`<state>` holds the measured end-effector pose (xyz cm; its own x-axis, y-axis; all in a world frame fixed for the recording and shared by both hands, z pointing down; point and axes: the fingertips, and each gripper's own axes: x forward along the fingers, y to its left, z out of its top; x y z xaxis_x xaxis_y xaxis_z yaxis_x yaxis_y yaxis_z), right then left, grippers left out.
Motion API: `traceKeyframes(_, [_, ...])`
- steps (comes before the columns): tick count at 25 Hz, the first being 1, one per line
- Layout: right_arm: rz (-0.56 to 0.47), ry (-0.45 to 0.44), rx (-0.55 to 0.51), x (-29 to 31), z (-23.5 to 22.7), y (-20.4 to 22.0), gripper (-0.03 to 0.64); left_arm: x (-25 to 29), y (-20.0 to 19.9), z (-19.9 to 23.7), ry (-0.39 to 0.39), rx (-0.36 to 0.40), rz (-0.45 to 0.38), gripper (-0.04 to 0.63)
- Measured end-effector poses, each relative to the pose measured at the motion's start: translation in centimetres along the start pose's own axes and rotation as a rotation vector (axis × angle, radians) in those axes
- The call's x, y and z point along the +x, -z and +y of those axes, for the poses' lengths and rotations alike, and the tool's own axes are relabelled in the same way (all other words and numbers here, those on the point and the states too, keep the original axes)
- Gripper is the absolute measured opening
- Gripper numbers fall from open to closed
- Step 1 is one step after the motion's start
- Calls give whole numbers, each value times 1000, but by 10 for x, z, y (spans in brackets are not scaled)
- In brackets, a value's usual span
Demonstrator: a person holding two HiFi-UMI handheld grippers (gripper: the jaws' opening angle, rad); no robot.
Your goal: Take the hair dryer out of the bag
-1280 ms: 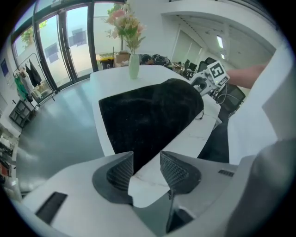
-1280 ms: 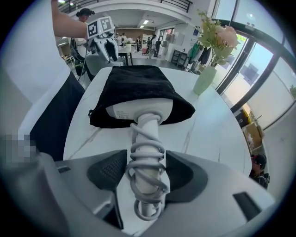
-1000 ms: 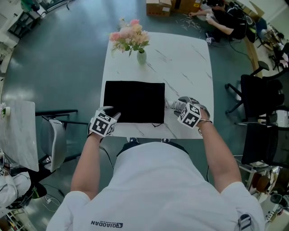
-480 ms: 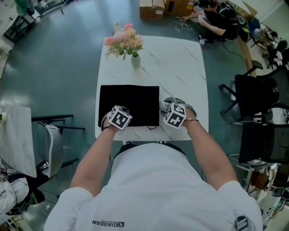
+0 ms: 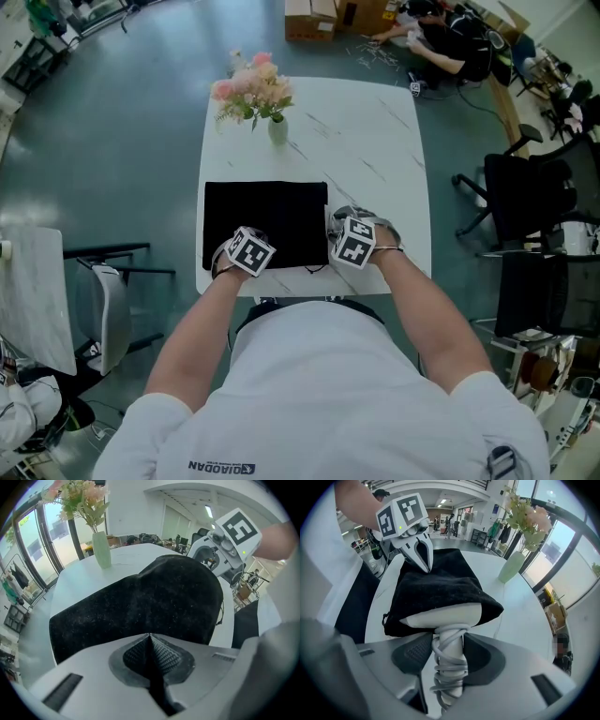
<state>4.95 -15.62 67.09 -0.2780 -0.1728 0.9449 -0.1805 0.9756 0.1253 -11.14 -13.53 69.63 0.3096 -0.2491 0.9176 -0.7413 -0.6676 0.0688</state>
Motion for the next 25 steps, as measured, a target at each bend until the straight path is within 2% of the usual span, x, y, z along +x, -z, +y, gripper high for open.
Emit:
traceKeyframes(5, [-20, 31, 19, -4, -3, 0, 209, 0, 1, 1, 4, -17, -13, 17])
traceKeyframes(10, [-43, 74, 90, -17, -12, 14, 199, -2, -1, 2, 2, -16, -7, 17])
traceKeyframes(19, [-36, 151, 438, -43, -39, 90, 198, -1, -1, 5, -5, -28, 3, 17])
traceKeyframes(25, [-19, 177, 549, -52, -45, 127, 198, 0, 1, 4, -7, -34, 14, 17])
